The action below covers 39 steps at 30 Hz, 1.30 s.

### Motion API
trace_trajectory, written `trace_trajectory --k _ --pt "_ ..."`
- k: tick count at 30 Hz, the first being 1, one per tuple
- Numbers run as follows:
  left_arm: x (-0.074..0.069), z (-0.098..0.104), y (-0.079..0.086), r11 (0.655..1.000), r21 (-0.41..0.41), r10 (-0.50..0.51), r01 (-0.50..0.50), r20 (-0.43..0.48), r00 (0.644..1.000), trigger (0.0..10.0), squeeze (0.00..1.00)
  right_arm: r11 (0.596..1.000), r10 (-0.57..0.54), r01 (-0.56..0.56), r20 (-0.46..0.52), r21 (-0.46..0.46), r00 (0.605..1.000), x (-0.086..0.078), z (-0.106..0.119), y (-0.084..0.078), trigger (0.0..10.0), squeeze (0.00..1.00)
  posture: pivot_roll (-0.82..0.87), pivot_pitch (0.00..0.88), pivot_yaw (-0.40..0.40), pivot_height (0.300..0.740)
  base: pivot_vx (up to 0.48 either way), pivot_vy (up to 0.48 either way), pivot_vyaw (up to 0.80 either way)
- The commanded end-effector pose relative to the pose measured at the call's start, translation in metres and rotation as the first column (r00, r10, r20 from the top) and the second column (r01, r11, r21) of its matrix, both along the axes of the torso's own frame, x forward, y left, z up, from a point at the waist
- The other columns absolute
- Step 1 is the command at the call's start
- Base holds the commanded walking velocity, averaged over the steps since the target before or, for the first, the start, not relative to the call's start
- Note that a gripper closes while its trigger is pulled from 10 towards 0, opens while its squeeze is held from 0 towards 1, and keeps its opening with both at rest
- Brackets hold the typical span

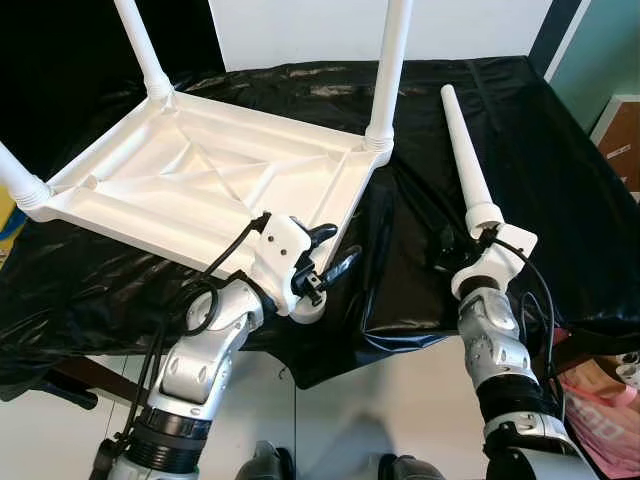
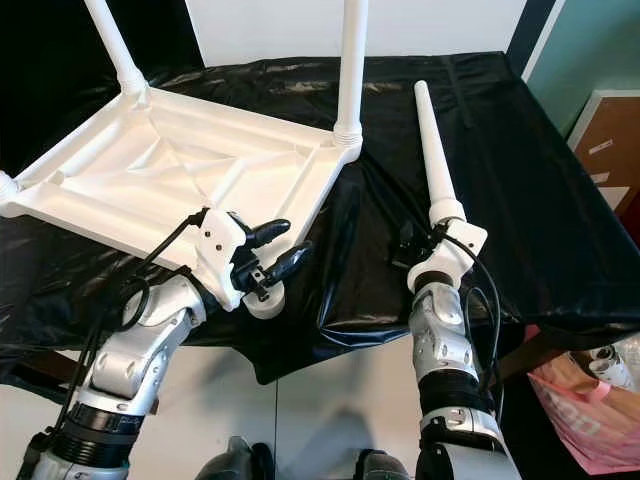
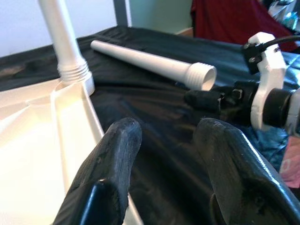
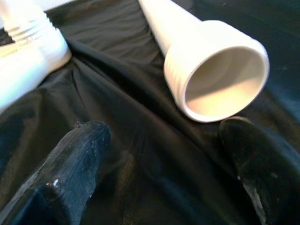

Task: Building children table

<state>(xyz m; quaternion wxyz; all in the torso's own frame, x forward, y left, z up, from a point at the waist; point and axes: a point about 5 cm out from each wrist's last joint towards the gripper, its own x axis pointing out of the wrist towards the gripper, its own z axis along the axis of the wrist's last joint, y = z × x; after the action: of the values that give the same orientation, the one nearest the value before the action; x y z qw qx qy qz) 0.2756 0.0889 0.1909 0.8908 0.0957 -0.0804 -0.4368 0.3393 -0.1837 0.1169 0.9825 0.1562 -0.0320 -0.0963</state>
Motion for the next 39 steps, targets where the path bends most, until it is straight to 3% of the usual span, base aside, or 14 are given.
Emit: trace_trajectory --k 1,17,39 --pt "-0.003 -0.001 0.002 1.000 0.002 -0.016 0.016 -0.017 1.000 10.0 0.00 1.000 0.012 -0.011 -0.020 0.021 1.000 0.000 -0.006 0.002 10.0 0.00 0.05 0.194 0.030 0.740 0.000 0.000 0.00" --pt "-0.009 0.003 0.013 0.998 0.043 0.037 -0.035 -0.030 0.999 10.0 0.00 0.993 0.095 -0.093 0.027 -0.078 0.995 0.028 0.018 0.012 10.0 0.00 0.11 0.220 0.027 0.740 0.000 0.000 0.00" --pt "-0.014 0.004 0.021 0.992 0.037 0.123 -0.122 -0.021 0.992 10.0 0.00 0.982 0.139 -0.125 0.091 -0.144 0.986 0.046 0.045 0.013 10.0 0.00 0.13 0.239 -0.018 0.740 0.000 0.000 0.00"
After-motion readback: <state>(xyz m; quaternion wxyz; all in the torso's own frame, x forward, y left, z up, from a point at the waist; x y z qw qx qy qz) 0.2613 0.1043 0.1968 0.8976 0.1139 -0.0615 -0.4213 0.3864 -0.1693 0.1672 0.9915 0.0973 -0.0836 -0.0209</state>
